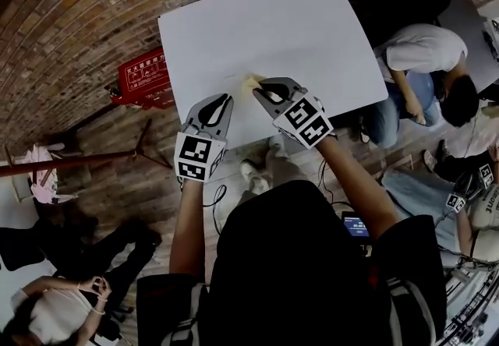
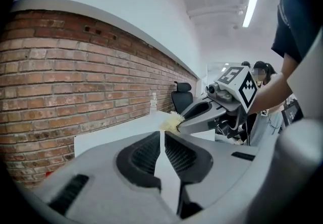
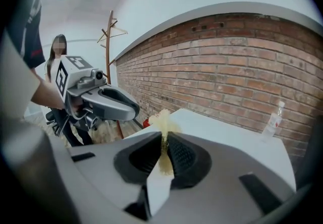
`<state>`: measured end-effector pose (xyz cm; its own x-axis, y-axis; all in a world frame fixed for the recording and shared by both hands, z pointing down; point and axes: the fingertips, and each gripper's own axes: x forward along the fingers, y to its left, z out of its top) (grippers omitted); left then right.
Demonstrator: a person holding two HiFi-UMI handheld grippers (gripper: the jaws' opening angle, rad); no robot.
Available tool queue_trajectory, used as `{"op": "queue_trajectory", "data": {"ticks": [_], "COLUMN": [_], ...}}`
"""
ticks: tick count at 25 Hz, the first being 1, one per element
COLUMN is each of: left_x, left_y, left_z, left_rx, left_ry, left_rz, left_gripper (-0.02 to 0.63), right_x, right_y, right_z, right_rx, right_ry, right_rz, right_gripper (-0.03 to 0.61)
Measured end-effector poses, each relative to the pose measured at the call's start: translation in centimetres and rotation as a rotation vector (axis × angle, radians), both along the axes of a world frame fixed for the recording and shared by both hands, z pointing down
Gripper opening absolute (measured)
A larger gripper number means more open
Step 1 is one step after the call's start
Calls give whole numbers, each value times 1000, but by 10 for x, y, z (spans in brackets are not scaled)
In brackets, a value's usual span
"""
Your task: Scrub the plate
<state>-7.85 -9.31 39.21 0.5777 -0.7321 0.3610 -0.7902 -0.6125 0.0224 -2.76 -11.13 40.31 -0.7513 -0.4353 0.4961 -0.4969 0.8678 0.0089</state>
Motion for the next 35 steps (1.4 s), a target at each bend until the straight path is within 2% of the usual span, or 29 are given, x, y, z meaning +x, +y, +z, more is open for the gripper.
{"op": "queue_trajectory", "data": {"ticks": [9,21,32,35], "left_x": [12,27,73,88], "left_y": [26,43,68,79], "left_z": [-43,-92,-128,-137], "left_rx": [81,166,215,225], "left_ry": [21,58,72,101], "left_rz": [29,-12,-78,-98], "left_gripper": [33,32,32,32], "right_x": [17,31,77,92], "right_y": [20,41,71,82], "right_z": [-30,-82,-127,-135], "right_rx": [65,141,187,193], "right_ry": [-67,-178,-278,-300], "right_rz": [89,112,114,113], "right_gripper": [37,38,38,38]}}
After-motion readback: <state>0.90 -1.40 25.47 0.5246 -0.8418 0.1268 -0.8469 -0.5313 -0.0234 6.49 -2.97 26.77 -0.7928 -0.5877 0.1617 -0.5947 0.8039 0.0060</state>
